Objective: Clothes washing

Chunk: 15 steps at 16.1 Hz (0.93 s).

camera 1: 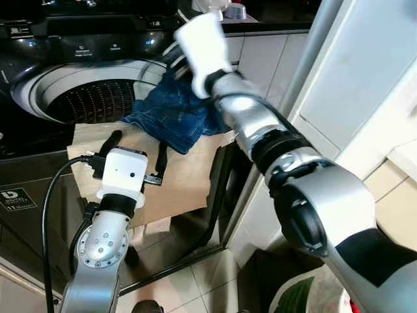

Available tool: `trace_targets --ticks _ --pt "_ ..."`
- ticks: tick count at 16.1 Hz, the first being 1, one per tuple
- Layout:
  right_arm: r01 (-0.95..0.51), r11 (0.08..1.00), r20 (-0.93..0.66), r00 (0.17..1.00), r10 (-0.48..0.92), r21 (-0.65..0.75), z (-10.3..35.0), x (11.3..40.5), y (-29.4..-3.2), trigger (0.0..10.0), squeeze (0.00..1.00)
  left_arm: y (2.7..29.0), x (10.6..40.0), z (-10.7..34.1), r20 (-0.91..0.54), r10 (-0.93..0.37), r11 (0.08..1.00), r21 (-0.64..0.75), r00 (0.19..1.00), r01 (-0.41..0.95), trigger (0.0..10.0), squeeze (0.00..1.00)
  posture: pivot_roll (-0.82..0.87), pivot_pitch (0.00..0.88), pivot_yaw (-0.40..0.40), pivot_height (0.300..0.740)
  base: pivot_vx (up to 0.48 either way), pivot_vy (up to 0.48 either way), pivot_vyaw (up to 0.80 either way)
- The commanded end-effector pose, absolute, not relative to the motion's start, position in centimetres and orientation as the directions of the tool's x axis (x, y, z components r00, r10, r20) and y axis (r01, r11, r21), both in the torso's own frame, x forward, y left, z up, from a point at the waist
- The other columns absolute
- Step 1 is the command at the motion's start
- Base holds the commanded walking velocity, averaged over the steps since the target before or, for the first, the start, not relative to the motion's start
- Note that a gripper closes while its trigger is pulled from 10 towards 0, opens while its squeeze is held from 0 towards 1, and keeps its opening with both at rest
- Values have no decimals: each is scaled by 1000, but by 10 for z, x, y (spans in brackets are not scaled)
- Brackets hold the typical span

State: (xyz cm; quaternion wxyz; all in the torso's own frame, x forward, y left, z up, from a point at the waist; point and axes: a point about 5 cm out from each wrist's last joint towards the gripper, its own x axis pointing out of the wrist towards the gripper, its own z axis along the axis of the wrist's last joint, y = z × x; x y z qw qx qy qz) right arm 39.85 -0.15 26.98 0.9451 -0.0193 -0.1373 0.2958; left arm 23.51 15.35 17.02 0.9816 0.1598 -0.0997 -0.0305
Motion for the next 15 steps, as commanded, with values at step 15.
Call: trace_targets --ticks 15 --pt "-648 696 68 745 664 309 169 361 -49 10000 0 158 238 172 197 -71 941 339 978 0 10000 0 128 0 -91 740 0 0 0"
